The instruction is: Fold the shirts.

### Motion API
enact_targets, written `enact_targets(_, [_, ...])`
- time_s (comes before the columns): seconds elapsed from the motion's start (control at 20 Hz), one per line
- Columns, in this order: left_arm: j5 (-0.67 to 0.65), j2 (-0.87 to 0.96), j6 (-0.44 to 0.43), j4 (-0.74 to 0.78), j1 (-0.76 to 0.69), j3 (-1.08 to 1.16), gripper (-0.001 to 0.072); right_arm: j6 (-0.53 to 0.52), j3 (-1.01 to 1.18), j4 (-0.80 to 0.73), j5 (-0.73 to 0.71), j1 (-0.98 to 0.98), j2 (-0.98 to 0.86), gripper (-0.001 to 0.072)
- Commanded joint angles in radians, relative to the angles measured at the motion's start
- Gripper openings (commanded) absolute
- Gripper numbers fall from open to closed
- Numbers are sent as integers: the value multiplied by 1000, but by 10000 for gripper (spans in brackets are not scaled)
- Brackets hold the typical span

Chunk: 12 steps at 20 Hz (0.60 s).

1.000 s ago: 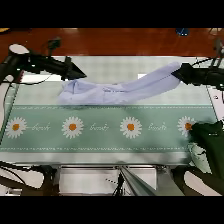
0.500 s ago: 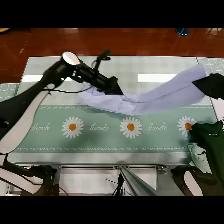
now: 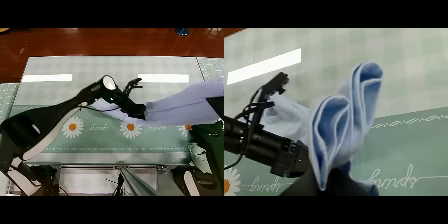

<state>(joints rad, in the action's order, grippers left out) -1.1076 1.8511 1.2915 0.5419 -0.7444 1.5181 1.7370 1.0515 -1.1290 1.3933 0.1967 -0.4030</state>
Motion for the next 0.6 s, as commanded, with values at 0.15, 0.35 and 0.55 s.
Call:
enact_targets(0.15, [126,14,-1,-9,-55,0,22,43,1,-30,65,0,55,24])
enact_targets(0.35, [84,-89,5,116,117,0,21,-9,0,-70,16,0,34,23])
enact_targets(0.55, [79,-270,22,159,350,0,21,-157,0,76,-54,0,-111,23])
